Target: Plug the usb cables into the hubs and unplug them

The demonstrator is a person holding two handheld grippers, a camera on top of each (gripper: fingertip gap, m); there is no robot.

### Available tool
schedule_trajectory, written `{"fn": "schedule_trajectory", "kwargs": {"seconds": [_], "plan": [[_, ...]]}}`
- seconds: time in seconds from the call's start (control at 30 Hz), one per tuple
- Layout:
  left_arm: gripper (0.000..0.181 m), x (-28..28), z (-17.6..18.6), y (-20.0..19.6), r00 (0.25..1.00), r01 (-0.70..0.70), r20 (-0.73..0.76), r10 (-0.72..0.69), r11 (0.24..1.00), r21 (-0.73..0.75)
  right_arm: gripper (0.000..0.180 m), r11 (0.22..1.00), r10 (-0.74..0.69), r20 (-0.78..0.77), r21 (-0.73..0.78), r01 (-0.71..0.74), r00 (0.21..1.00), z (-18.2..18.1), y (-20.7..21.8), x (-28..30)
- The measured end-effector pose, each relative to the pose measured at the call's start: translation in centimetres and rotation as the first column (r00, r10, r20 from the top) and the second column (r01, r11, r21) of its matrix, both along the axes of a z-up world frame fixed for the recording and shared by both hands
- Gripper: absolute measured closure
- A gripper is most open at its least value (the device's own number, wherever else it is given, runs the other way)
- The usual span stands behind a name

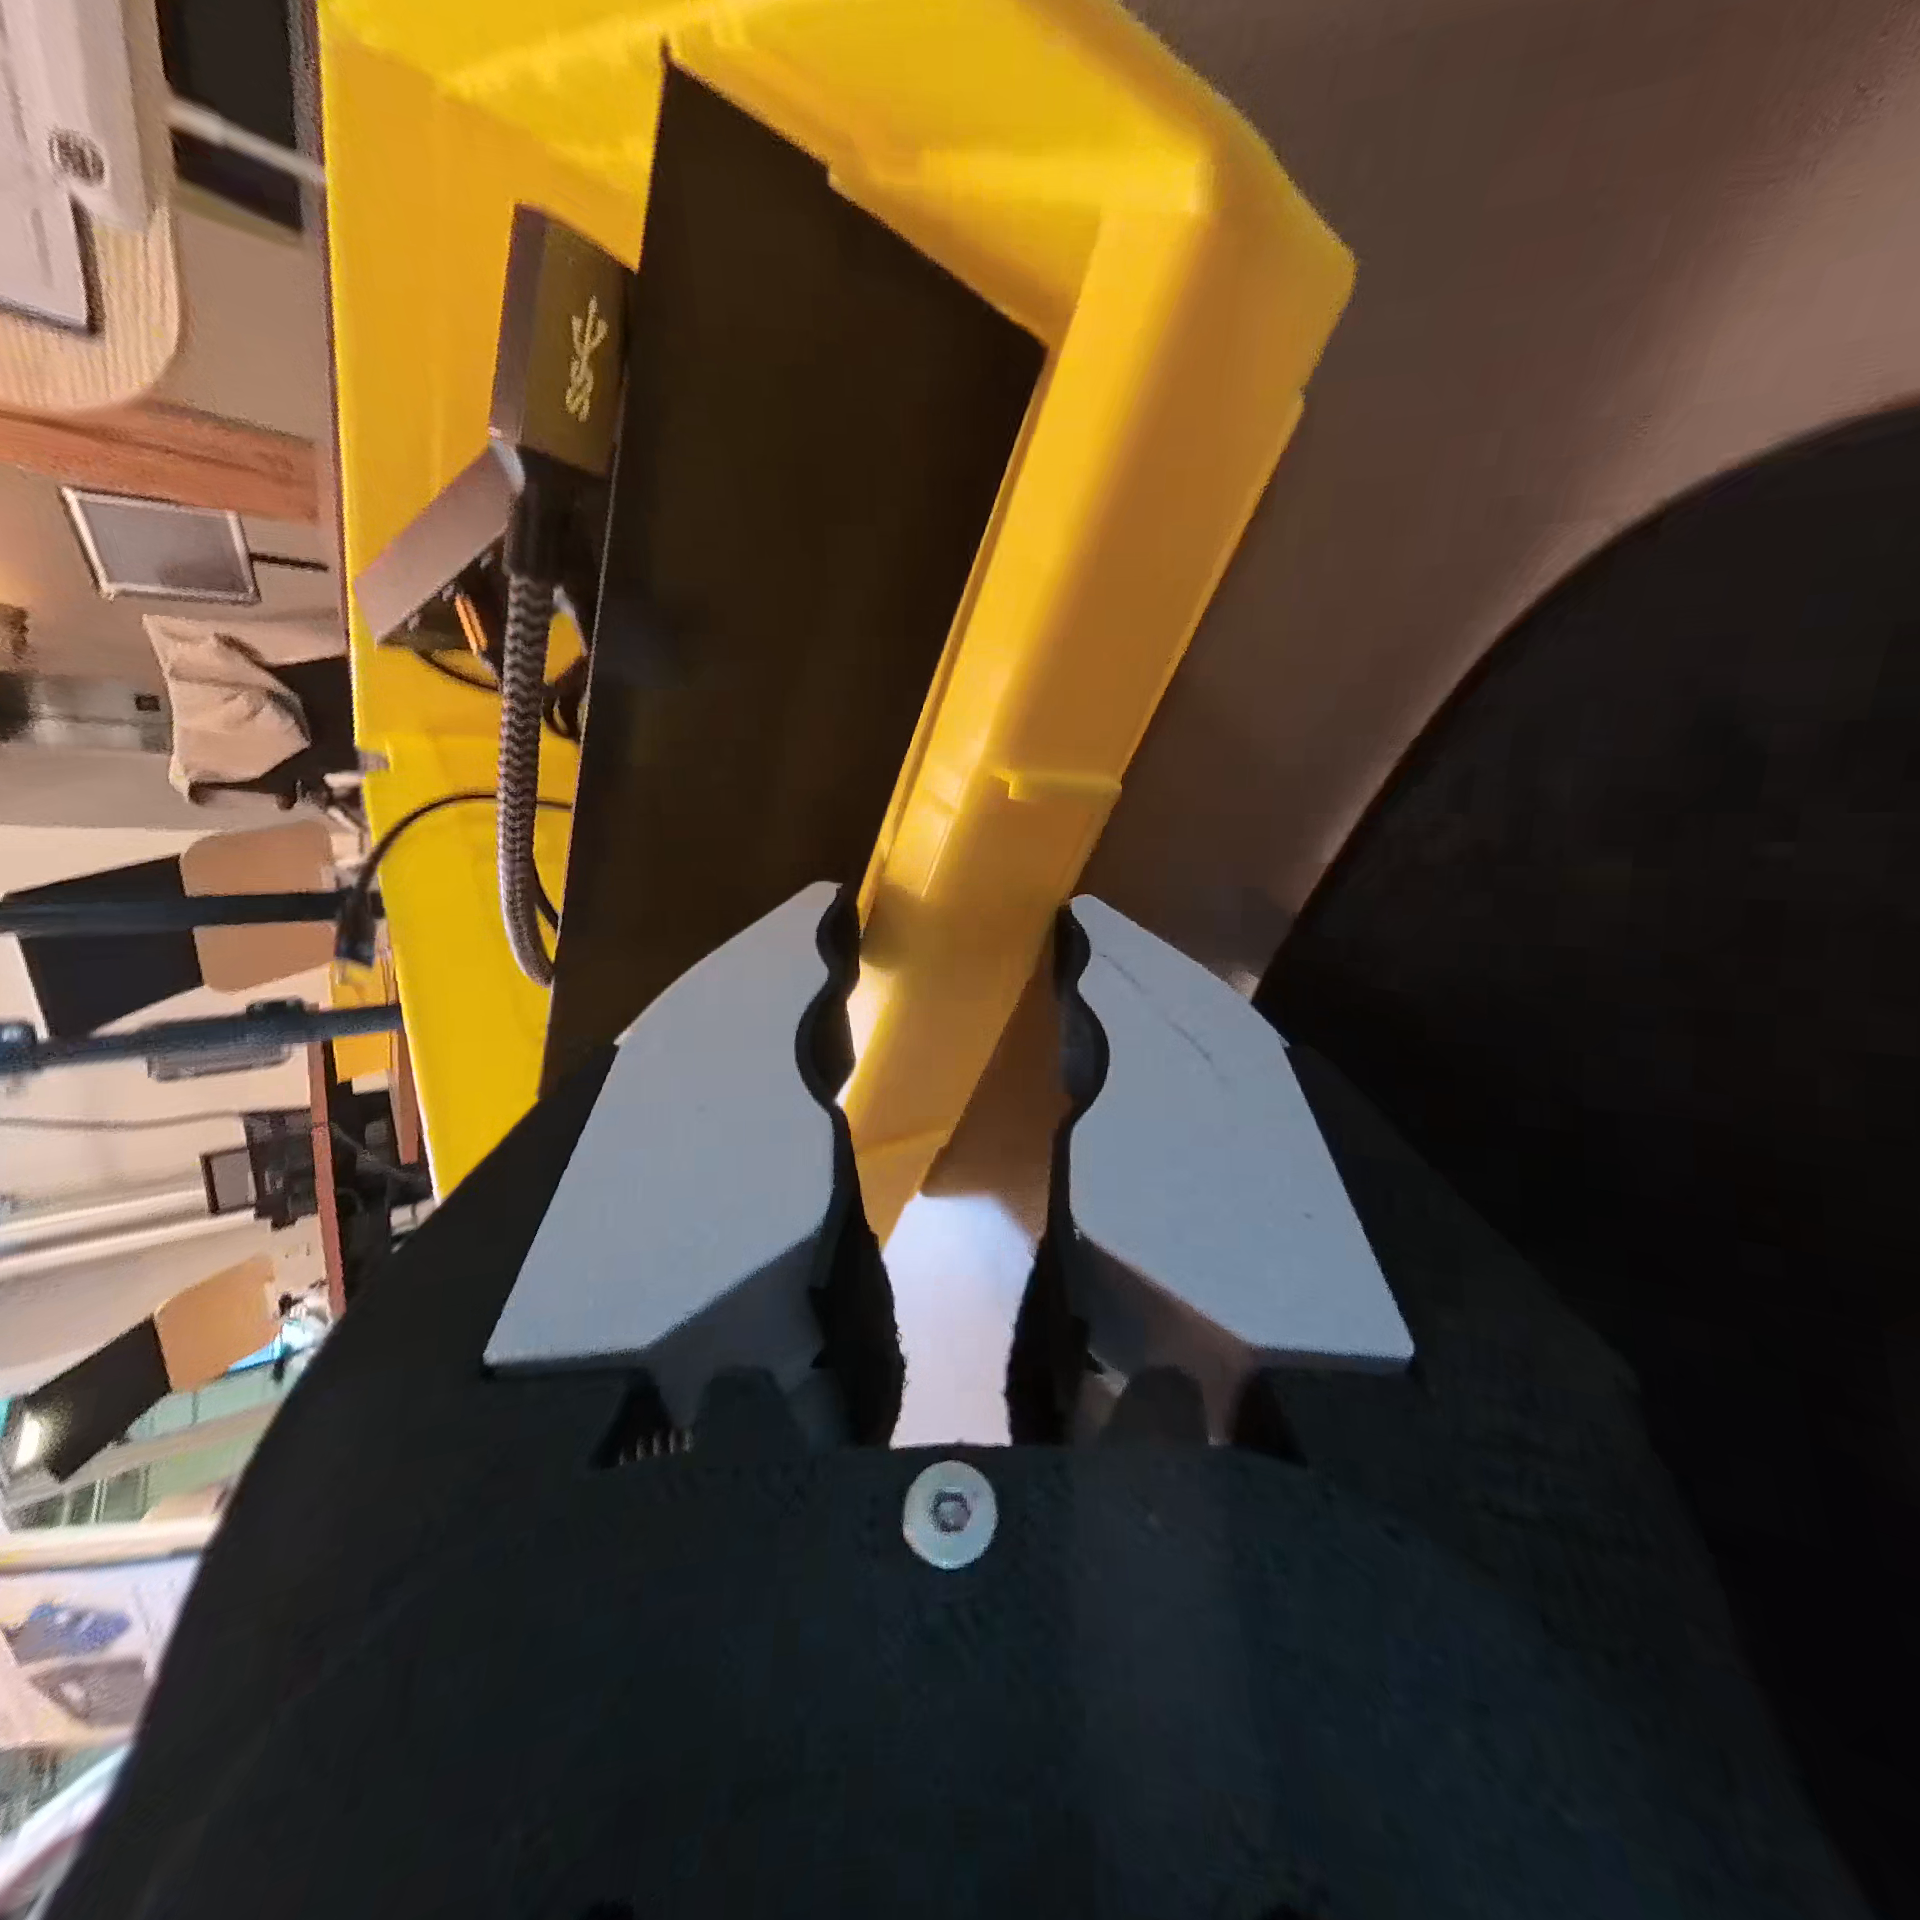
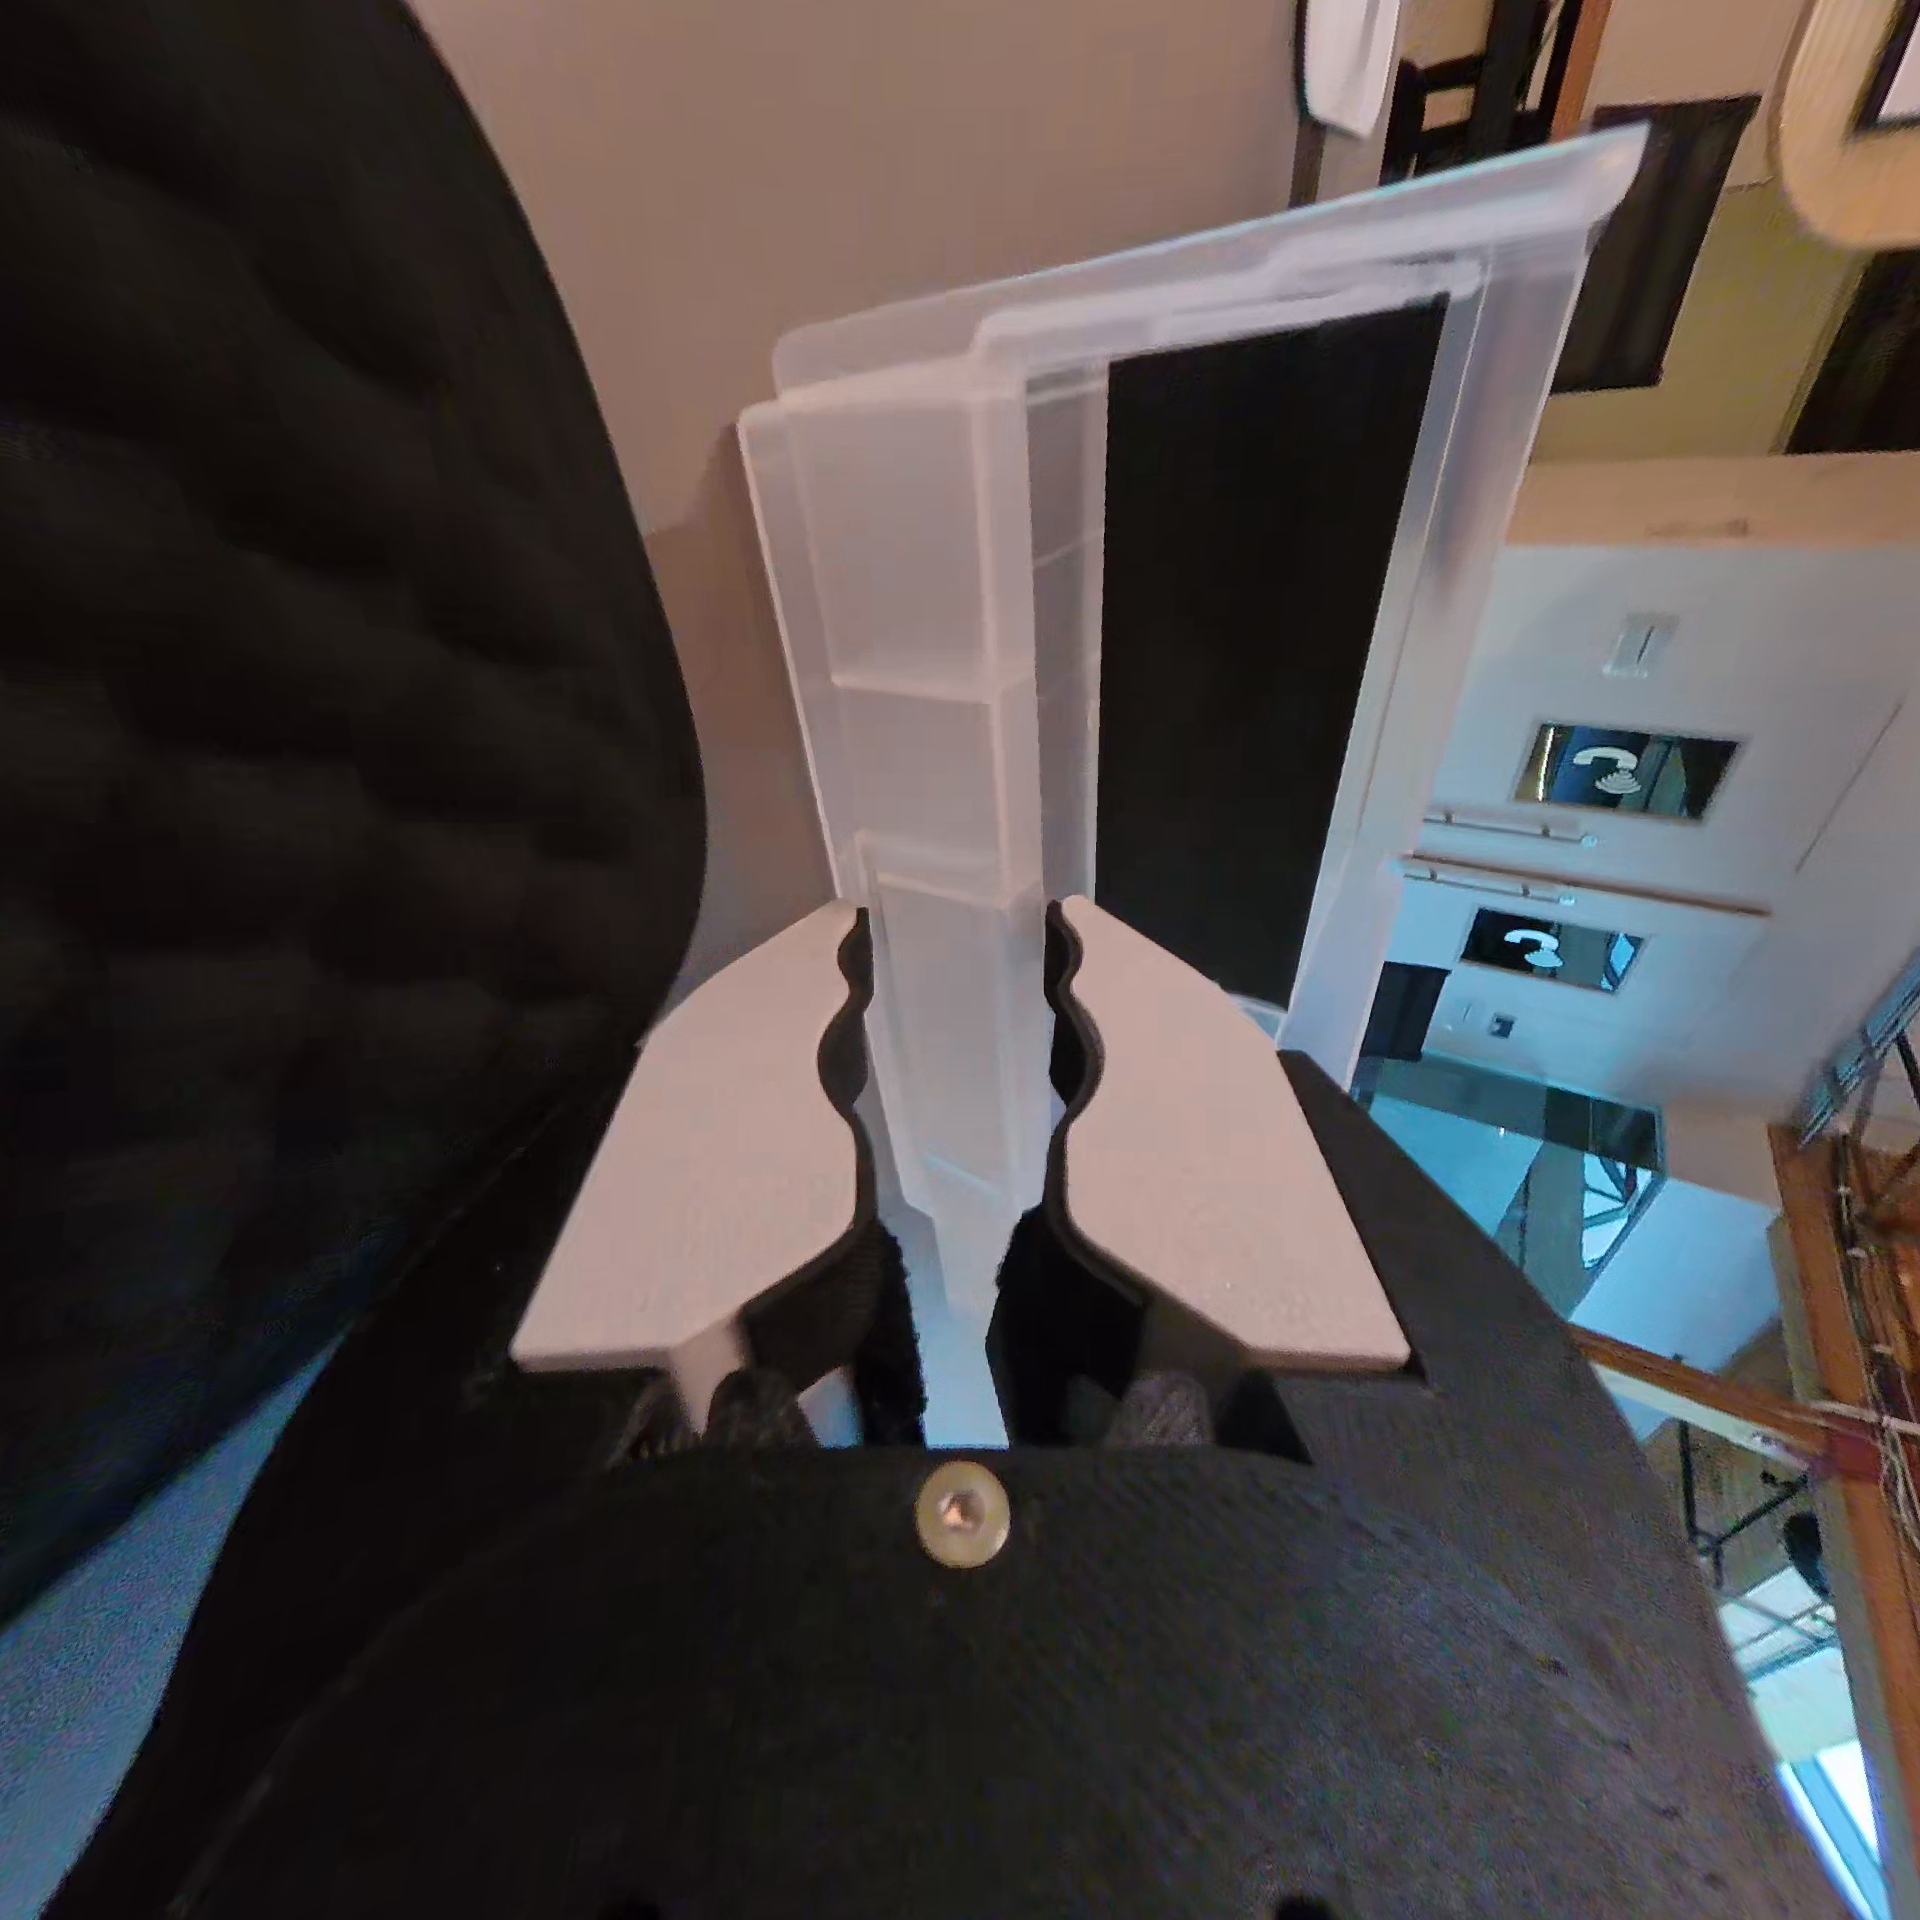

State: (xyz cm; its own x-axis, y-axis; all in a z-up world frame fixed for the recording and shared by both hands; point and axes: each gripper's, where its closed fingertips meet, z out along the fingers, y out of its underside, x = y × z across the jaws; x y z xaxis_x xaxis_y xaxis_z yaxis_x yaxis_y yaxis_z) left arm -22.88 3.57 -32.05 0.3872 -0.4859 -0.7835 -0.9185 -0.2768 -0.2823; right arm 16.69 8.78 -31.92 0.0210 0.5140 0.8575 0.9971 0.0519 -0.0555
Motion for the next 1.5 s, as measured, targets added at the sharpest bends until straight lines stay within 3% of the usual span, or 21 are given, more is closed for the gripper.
{"fn": "schedule_trajectory", "kwargs": {"seconds": [0.47,0.87,1.1,1.3,1.4,1.5], "plan": [[0.144,-8.7,0.2,-4.0,0.985,-0.159,-0.065,0.157,0.987,-0.022,0.146,0.990,-0.140,-0.028,0.020,0.141,0.990,0.0,-0.8,6.8],[0.144,-14.5,0.3,-10.9,0.932,-0.331,-0.196,0.304,0.936,-0.122,0.145,0.979,-0.205,-0.101,-0.006,0.205,0.974,-0.1,-2.4,11.5],[0.144,-15.9,0.3,-15.7,0.897,-0.413,-0.256,0.360,0.890,-0.194,0.145,0.989,-0.147,-0.160,-0.007,0.147,0.976,-0.1,-5.3,13.3],[0.145,-15.4,0.4,-18.2,0.869,-0.417,-0.390,0.303,0.874,-0.248,0.142,0.992,-0.126,-0.240,-0.040,0.120,0.963,-0.1,-6.9,13.8],[0.134,-14.6,0.3,-18.4,0.897,-0.389,-0.329,0.294,0.879,-0.275,0.131,0.991,-0.129,-0.318,-0.084,0.108,0.939,0.0,-7.6,13.5],[0.116,-12.2,0.6,-19.2,0.956,-0.288,-0.171,0.240,0.883,-0.371,0.123,0.992,-0.108,-0.464,-0.105,0.066,0.879,1.3,-8.4,12.8]]}}
